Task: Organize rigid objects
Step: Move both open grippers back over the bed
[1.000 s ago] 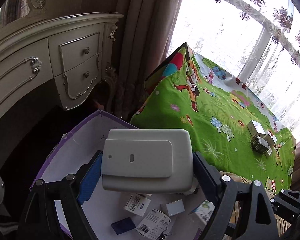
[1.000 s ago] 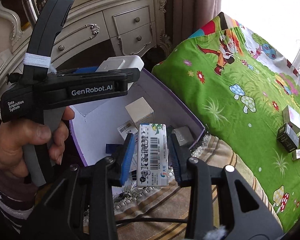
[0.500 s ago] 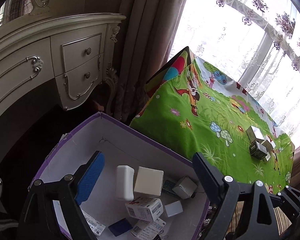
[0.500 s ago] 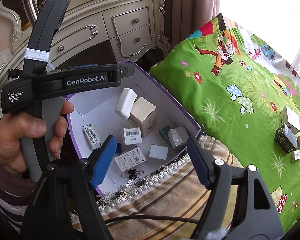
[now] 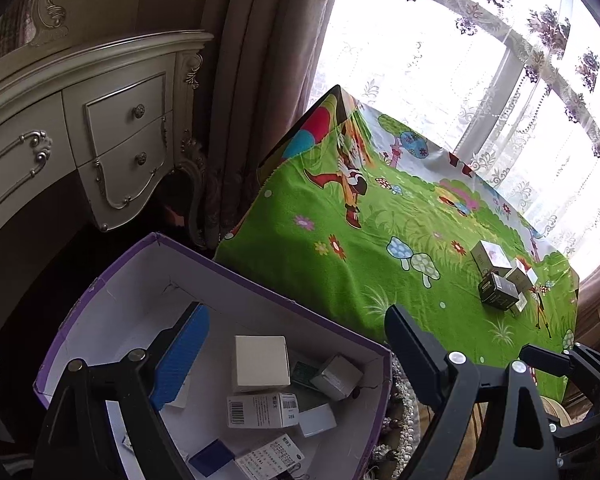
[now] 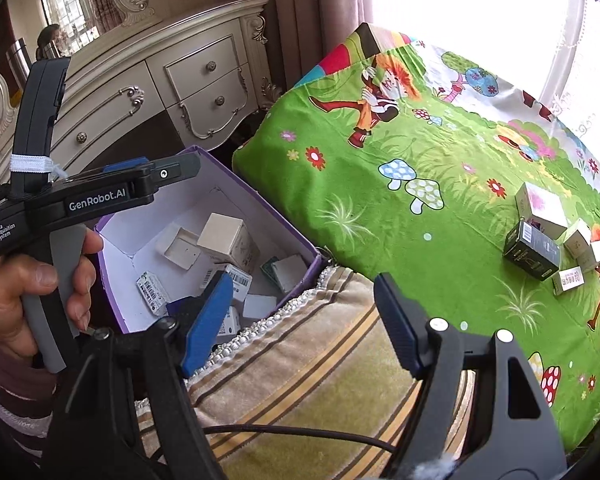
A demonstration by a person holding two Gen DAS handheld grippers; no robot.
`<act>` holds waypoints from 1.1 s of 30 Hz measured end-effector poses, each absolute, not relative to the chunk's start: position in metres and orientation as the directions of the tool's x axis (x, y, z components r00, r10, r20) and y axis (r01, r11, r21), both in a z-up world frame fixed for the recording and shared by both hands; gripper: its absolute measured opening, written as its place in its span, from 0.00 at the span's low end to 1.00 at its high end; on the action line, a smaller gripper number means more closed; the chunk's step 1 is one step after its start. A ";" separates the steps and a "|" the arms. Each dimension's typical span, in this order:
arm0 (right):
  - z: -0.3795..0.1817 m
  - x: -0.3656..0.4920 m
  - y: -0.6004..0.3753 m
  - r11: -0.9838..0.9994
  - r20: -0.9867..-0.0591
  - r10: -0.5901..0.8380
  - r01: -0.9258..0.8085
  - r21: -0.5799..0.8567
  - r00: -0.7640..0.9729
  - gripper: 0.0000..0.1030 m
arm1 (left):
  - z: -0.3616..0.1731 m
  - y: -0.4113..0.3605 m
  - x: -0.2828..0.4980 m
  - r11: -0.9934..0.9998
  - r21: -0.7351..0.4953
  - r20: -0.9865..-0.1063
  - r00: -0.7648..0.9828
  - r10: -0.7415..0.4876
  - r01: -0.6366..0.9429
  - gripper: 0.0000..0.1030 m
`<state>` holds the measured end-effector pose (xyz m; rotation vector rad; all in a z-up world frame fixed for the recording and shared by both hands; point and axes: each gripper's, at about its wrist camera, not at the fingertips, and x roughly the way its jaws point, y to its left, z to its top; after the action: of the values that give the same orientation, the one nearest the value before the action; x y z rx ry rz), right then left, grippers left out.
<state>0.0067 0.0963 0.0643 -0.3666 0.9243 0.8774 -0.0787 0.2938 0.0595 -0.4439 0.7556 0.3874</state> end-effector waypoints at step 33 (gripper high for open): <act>0.027 0.171 -0.113 0.904 -0.807 0.285 -0.426 0.046 0.517 0.78 | 0.042 0.112 0.106 0.941 -0.246 -0.791 0.608 -0.058 -0.230 0.95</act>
<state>0.1706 -0.1130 0.0274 -0.1650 0.9353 0.4291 0.1058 0.1122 0.0416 -0.3414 0.9159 0.1017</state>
